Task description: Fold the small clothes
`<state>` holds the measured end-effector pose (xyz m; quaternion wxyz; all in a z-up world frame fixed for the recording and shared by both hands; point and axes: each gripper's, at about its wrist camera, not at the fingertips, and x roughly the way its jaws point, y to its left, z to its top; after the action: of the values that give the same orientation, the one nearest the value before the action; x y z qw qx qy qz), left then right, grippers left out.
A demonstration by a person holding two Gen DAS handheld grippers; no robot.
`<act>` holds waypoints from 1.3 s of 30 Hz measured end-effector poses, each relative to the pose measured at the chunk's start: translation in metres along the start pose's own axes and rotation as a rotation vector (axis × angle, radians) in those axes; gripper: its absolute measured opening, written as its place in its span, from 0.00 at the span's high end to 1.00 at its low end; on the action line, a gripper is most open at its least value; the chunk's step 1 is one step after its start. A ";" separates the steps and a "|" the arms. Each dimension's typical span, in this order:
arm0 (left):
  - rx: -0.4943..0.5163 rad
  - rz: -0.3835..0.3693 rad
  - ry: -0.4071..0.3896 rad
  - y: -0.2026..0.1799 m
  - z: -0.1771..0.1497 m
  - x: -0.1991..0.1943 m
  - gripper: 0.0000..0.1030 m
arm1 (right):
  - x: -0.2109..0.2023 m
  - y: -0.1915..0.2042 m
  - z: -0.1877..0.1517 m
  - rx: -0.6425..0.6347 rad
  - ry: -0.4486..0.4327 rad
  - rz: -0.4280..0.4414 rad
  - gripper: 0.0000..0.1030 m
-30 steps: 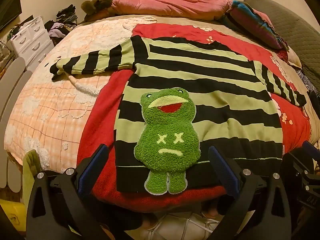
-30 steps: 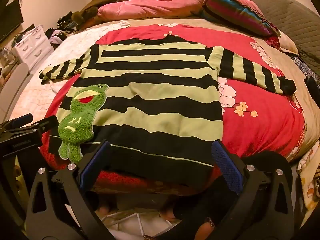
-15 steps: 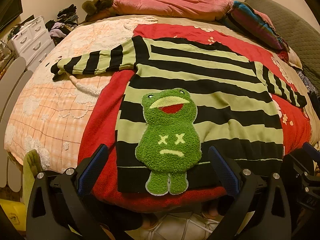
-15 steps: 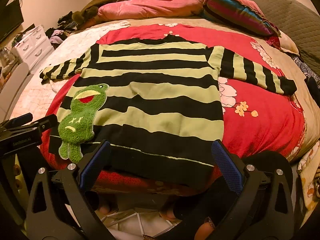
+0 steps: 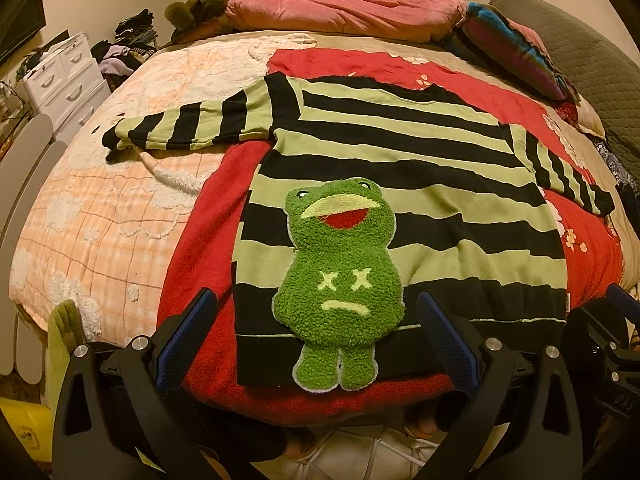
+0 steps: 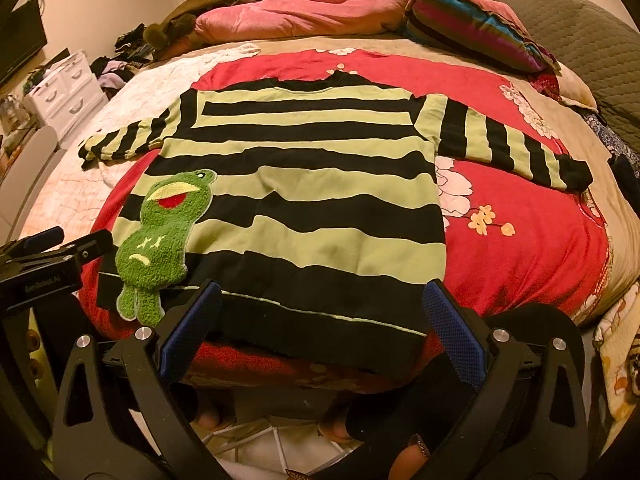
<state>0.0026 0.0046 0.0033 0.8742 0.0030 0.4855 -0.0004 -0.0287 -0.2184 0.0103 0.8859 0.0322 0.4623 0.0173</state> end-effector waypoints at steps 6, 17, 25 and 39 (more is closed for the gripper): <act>0.002 0.004 -0.004 0.000 0.000 0.000 0.04 | 0.000 0.001 0.000 0.000 -0.003 -0.002 0.08; 0.003 0.007 0.005 0.001 -0.001 0.004 0.04 | 0.003 0.000 0.001 -0.007 -0.011 -0.007 0.08; -0.001 0.026 0.012 0.002 0.003 0.016 0.04 | 0.008 0.000 0.005 -0.019 -0.021 -0.009 0.08; -0.016 0.065 0.010 0.005 0.035 0.039 0.04 | 0.032 -0.012 0.056 0.007 -0.069 -0.030 0.08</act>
<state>0.0531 0.0090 -0.0111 0.8713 0.0119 0.4895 0.0317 0.0353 -0.2304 0.0155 0.9014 0.0290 0.4321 0.0015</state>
